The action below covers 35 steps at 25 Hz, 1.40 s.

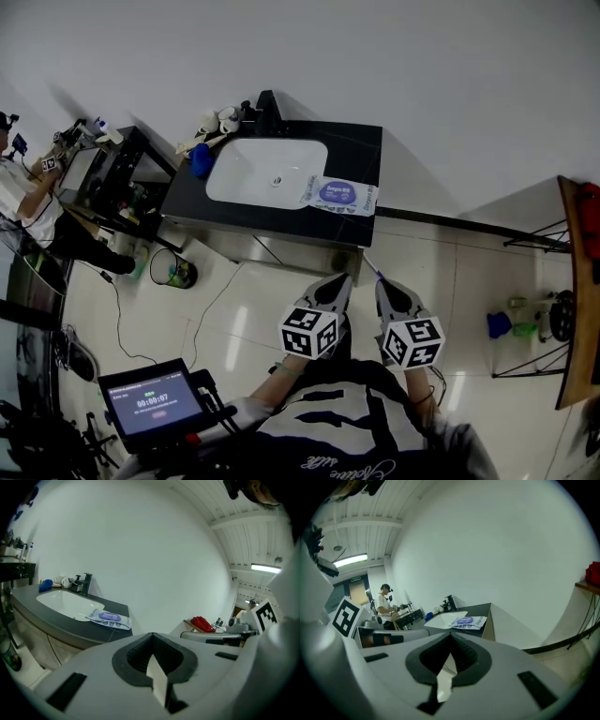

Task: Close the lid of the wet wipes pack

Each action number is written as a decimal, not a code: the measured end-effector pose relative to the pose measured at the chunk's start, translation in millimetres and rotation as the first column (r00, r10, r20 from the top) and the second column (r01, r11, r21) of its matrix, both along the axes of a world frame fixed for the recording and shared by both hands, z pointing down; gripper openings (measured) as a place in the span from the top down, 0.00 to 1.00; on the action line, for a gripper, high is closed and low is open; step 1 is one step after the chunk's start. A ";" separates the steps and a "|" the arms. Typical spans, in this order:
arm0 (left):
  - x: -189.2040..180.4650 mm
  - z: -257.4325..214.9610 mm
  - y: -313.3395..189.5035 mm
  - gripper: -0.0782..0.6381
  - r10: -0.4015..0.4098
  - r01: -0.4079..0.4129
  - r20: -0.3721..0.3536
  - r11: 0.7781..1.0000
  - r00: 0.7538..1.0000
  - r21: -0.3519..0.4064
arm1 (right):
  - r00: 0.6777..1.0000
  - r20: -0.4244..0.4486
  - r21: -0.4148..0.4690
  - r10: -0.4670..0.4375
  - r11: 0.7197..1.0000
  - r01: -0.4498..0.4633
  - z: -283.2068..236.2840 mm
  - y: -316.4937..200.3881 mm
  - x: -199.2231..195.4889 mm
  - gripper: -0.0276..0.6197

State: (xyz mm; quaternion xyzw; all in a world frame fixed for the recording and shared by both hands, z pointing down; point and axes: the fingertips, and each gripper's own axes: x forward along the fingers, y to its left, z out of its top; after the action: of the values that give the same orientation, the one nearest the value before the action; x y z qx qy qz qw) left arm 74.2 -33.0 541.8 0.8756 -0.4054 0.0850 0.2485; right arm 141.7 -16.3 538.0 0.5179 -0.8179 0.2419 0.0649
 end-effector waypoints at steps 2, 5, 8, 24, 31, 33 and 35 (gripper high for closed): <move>4.5 -1.6 32.0 0.89 0.013 -0.013 0.029 1.000 1.000 0.007 | 1.000 -0.015 0.007 -0.022 1.000 0.022 -1.9 29.7 -1.4 0.97; 2.1 -14.5 55.7 0.89 0.005 -0.005 0.006 1.000 1.000 0.027 | 0.998 0.015 0.011 -0.056 0.998 0.056 -6.2 53.1 -12.4 0.97; -9.4 -27.1 68.4 0.89 -0.027 0.028 -0.024 0.999 0.999 0.043 | 0.994 0.012 0.024 -0.104 0.994 0.104 -11.7 68.8 -29.4 0.97; -112.5 -57.3 116.9 0.89 -0.100 0.104 -0.060 0.992 0.993 0.077 | 0.991 0.019 0.061 -0.136 0.989 0.134 -41.0 101.3 -123.0 0.97; -138.3 -51.3 127.6 0.89 -0.072 0.075 -0.042 0.995 0.996 0.070 | 0.993 0.039 0.070 -0.110 0.992 0.107 -45.4 111.2 -148.3 0.97; -140.8 -51.6 130.6 0.89 -0.058 0.061 -0.042 0.996 0.997 0.069 | 0.994 0.033 0.065 -0.101 0.993 0.098 -45.3 115.8 -152.1 0.97; -138.1 -51.7 133.6 0.89 -0.034 0.037 -0.037 0.997 0.999 0.072 | 0.996 0.030 0.068 -0.087 0.994 0.085 -46.2 119.5 -150.9 0.97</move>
State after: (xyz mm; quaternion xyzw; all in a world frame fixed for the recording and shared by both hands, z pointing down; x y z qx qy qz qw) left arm -63.9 100.6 490.0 0.8781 -0.4192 0.0500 0.2251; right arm -9.1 103.2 491.9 0.4802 -0.8480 0.2200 0.0445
